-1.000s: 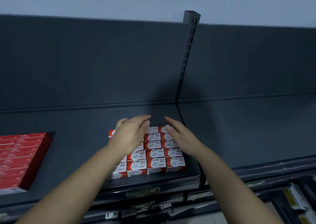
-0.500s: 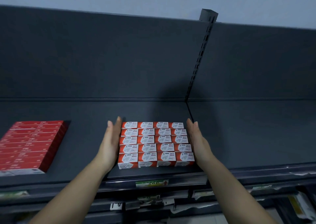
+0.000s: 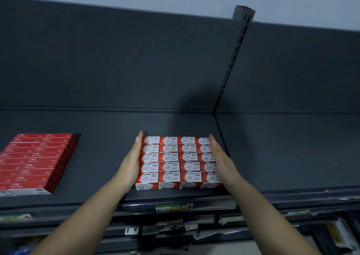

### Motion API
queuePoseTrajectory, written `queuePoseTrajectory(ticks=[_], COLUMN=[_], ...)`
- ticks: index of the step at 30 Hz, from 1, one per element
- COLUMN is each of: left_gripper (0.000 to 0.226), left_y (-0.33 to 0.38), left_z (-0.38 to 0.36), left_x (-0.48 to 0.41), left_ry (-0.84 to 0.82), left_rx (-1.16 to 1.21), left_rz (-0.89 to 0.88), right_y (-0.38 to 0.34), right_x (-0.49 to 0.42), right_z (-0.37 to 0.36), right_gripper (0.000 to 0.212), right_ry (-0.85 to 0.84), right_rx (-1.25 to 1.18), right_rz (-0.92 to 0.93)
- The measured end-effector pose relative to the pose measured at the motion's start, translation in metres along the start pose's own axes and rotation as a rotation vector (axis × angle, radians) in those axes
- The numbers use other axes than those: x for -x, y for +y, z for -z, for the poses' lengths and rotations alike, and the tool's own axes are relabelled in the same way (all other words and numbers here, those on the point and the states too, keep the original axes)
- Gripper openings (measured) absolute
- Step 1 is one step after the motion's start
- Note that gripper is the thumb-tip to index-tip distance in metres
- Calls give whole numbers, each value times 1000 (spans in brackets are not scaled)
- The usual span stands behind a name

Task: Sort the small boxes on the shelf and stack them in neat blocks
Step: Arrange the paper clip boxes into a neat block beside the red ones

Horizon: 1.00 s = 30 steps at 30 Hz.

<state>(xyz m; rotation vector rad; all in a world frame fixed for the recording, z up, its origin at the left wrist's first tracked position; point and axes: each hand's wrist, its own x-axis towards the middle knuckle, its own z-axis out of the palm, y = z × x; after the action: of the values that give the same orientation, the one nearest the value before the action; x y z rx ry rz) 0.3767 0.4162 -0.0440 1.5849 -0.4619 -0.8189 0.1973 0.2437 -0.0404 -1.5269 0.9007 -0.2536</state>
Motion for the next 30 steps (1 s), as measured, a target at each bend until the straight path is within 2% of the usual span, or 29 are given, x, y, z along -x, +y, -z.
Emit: queuePoseTrajectory(ticks=[1, 3, 6, 7, 9, 12, 14, 17, 20, 30], left_gripper=[46, 60, 66, 74, 91, 95, 98, 101, 103, 101], left_y=[3, 4, 6, 5, 4, 3, 1, -5, -10, -17], left_z=[-1, 1, 6, 9, 19, 29, 30, 29, 28, 24], left_x=[2, 1, 2, 2, 5, 10, 15, 18, 15, 12], left_ry=[-8, -18, -14, -26, -124, -331, -380, -348, -303, -254], left_rx=[23, 35, -61, -152, -486, -988, -1134, -1215, -1244, -1264], left_rz=[2, -3, -38, -72, -238, -470, -518, -567, -567, -570], right_y=[-2, -7, -8, -8, -5, -5, -6, -2, 3, 12], right_x=[2, 6, 8, 9, 10, 14, 17, 16, 11, -5], right_z=[0, -1, 2, 5, 11, 19, 22, 20, 18, 19], right_gripper=[61, 60, 69, 74, 86, 94, 95, 98, 97, 87], right_ry=[-5, -22, -53, -59, -73, -169, -224, -239, -231, -180], right_rx=[12, 27, 128, 198, 368, 739, 991, 1222, 1317, 1248], right_rz=[14, 21, 84, 128, 248, 451, 572, 645, 647, 747])
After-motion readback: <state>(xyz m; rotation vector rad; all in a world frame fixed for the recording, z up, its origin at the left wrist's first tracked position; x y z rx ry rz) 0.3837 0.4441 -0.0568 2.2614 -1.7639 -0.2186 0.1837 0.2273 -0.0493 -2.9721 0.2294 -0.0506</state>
